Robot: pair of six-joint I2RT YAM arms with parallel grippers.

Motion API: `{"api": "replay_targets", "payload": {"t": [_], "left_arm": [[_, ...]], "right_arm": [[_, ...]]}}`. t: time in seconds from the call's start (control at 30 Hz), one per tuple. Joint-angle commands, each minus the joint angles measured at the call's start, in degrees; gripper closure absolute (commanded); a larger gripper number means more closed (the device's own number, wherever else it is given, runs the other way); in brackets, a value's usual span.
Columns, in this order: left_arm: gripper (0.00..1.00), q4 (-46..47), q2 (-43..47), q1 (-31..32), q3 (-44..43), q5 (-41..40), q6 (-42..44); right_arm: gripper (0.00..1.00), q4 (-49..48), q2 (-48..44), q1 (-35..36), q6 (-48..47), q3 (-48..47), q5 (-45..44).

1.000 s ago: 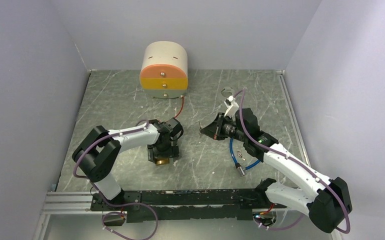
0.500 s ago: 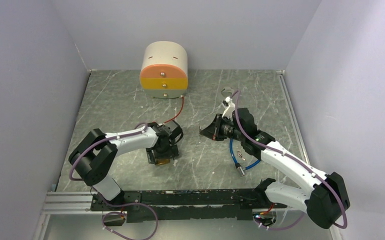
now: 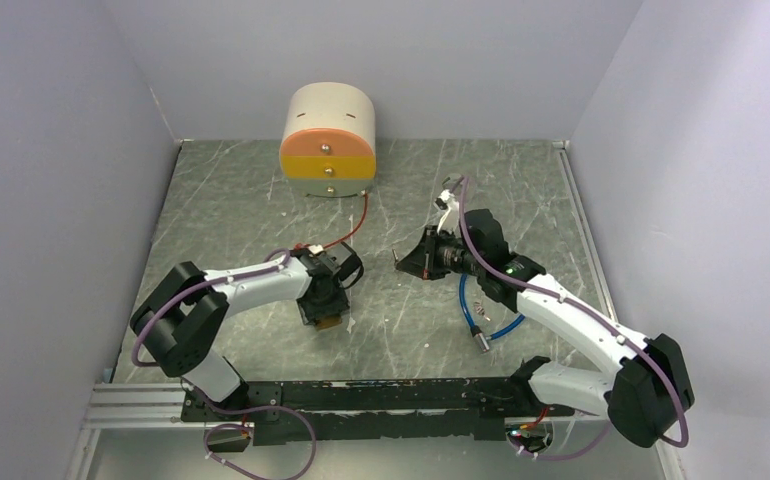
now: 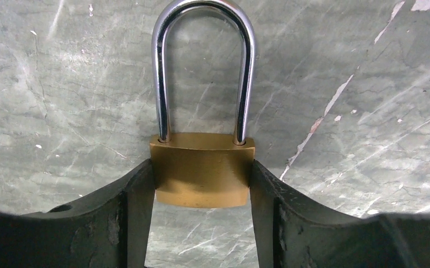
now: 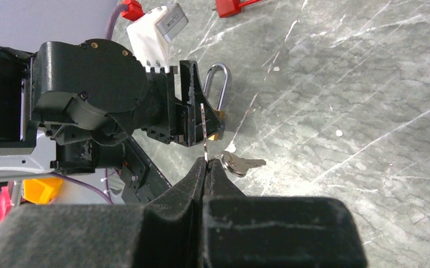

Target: Unlock with the key

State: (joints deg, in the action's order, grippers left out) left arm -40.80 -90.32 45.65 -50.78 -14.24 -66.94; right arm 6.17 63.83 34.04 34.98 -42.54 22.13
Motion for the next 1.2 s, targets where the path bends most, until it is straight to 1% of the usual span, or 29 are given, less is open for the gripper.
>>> {"api": "replay_targets", "payload": {"t": [0.0, 0.07, 0.2, 0.33, 0.43, 0.57, 0.67, 0.83, 0.97, 1.17], "left_arm": [[0.64, 3.3, -1.7, 0.2, -0.7, 0.6, -2.5], [0.68, 2.2, 0.6, 0.2, -3.4, 1.1, -1.1], [0.7, 1.0, 6.1, -1.2, -8.8, 4.6, -0.2], [0.71, 3.8, 10.1, -4.2, -12.6, 9.1, -2.2], [0.73, 6.8, 12.1, -7.0, -13.9, 12.3, -4.8], [0.75, 11.7, 13.9, -8.9, -14.4, 14.5, -8.1], [0.76, 14.7, 14.3, -9.5, -14.7, 16.4, -9.8], [0.76, 21.7, 14.9, -9.7, -13.2, 18.2, -9.7], [0.79, 25.1, 15.5, -9.8, -12.0, 18.9, -9.9], [0.81, 27.3, 16.9, -9.8, -10.3, 19.4, -11.1]], "right_arm": [[1.0, -1.6, 0.5, -0.5, -2.8, -2.9, 2.2], [1.0, -2.5, 0.6, -0.6, -2.9, -2.6, 2.7], [1.0, -5.8, 0.5, -0.6, -3.1, -2.5, 5.0], [1.0, -8.6, 0.3, -0.6, -4.2, -4.2, 9.5], [1.0, -8.4, 0.5, -0.6, -5.0, -6.4, 12.9], [1.0, -6.6, 1.1, -0.6, -5.6, -9.2, 15.1], [1.0, -2.6, 2.4, -0.6, -6.2, -12.5, 15.4], [1.0, 3.1, 6.5, -0.6, -6.5, -17.9, 16.5], [1.0, 5.6, 7.5, -0.6, -6.6, -19.4, 14.8], [1.0, 8.1, 8.8, -0.6, -7.8, -19.4, 14.3]]}}
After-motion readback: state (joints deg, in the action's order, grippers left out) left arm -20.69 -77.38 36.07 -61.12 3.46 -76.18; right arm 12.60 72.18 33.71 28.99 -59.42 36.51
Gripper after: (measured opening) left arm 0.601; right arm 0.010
